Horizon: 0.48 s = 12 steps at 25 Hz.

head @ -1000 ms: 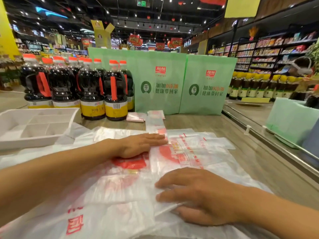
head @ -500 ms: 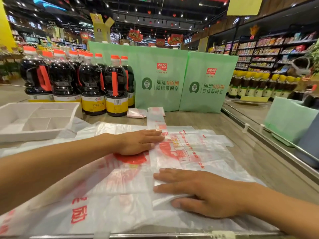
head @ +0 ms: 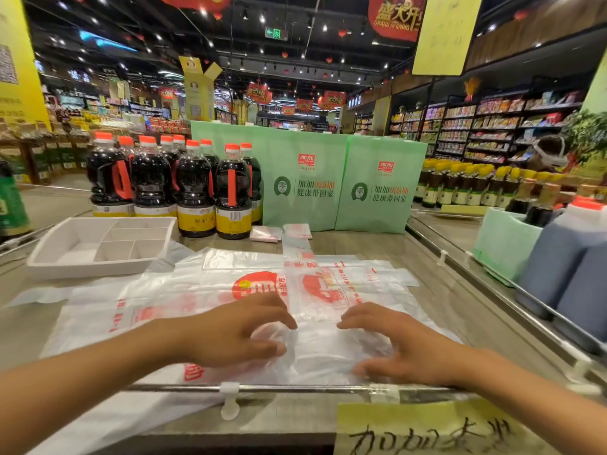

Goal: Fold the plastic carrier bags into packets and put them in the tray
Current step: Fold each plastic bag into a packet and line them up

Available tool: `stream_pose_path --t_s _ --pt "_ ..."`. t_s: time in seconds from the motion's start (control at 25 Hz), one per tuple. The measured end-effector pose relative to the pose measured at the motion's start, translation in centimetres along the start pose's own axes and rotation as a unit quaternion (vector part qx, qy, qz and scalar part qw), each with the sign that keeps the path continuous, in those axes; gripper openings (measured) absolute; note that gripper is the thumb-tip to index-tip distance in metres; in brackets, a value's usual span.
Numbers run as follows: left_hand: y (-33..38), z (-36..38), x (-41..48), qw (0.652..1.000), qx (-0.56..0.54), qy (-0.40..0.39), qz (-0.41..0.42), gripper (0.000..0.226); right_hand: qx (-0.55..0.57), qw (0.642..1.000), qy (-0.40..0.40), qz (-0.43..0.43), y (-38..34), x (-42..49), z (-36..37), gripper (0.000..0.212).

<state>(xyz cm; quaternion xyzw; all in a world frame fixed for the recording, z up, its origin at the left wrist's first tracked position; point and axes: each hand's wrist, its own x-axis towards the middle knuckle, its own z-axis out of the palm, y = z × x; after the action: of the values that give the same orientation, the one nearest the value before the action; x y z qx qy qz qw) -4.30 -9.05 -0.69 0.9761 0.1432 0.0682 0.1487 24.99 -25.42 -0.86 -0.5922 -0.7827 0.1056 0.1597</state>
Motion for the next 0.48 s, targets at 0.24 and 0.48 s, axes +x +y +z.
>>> stream_pose_path --t_s 0.24,0.48 --pt "0.5 0.8 0.8 0.999 0.012 -0.029 -0.031 0.061 0.012 0.999 -0.013 0.051 0.0 1.2 0.8 0.054" --pt "0.1 1.1 2.1 0.998 0.053 -0.005 -0.027 0.069 0.040 0.997 -0.038 0.056 0.1 3.1 0.3 0.044"
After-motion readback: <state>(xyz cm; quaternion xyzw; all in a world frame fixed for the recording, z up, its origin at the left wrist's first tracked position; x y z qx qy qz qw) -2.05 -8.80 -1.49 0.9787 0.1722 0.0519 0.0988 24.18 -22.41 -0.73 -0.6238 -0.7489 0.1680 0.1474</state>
